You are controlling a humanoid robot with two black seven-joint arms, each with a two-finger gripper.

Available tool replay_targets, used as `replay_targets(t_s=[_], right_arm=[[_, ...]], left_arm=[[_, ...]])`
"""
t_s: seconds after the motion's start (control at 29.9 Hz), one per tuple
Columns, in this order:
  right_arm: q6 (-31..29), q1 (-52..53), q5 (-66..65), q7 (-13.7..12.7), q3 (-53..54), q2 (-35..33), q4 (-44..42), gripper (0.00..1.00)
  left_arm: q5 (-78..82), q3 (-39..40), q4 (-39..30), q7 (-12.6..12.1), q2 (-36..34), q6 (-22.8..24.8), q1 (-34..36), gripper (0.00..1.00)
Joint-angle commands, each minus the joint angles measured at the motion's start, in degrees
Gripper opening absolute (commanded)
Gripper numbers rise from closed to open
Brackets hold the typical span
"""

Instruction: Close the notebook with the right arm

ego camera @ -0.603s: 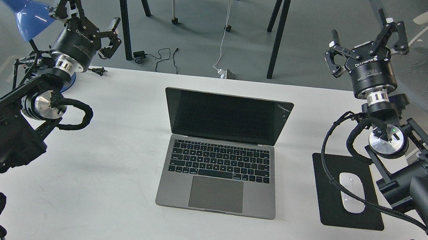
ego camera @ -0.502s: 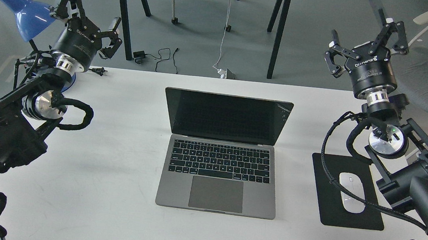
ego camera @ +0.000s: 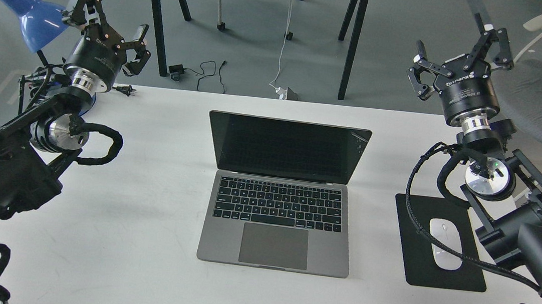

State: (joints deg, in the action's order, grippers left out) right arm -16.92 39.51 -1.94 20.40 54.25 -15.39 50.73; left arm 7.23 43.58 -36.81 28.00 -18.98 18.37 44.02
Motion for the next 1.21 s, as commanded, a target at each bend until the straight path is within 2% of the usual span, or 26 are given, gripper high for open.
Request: replay_targets(t_s=[0.0, 0.4, 0.64, 0.84, 1.17], right_arm=[[2.6, 3.7, -0.5, -1.7, -5.4, -0.5, 0.0, 1.00], [6.1, 22.3, -1.0, -6.4, -31.9, -7.5, -0.9, 1.00], [6.5, 29.8, -2.6, -7.0, -46.7, -7.4, -3.0, 1.00], [6.6, 33.0, -10.1, -7.1, -53.3, -6.9, -4.1, 1.00], [5.9, 33.2, -19.0, -10.8, -57.8, -6.9, -3.6, 1.00]], left_arm=[[0.0, -0.1, 0.0, 0.0, 0.0, 0.0, 0.0, 1.00], [0.1, -0.1, 0.0, 0.0, 0.0, 0.0, 0.0, 1.00], [0.1, 0.0, 0.0, 0.0, 0.0, 0.0, 0.0, 1.00], [0.1, 0.0, 0.0, 0.0, 0.0, 0.0, 0.0, 1.00], [0.0, 0.0, 0.0, 0.0, 0.0, 0.0, 0.0, 1.00]])
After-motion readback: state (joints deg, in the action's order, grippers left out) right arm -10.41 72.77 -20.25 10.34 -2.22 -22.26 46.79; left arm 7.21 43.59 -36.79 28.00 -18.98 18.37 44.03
